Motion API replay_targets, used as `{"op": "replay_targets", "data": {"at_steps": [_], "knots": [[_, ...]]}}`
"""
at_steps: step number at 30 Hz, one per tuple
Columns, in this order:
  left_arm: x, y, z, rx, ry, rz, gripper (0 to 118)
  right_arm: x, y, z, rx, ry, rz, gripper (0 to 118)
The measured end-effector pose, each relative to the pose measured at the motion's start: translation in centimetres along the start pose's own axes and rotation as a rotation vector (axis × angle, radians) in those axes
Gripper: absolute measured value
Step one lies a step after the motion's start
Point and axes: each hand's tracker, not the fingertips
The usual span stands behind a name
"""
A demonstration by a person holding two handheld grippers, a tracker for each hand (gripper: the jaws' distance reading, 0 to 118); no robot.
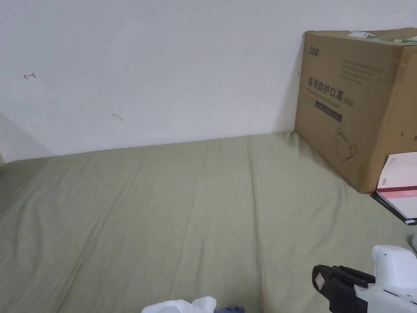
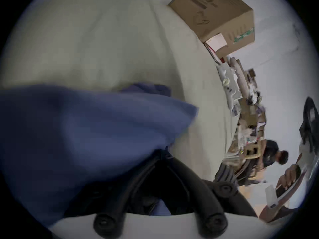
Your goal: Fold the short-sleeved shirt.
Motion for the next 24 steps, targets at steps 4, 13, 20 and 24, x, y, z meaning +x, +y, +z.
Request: {"op": "replay_targets", "data": {"at_steps": [4,13,20,24], "knots": [[-0.4,-0.1,1.2,0.077,-0.054,0.059,1,-0.3,-0.1,-0.3,-0.010,0.009,-0.003,0],[8.1,-5.2,18.0,0.838,0.219,-0.315,2,-3.3,1.7,1.1,0.098,0.049,0.067,0],[11.2,-9.9,26.2,1.307,0.603,-0.421,2,-7.2,2.9,3.3,0.390,-0.046,0.188,0],[11.0,-11.2,26.7,1.384,0.683,-0.424,2,-8.5,2.7,3.7,0.583,-0.189,0.232,0]]}}
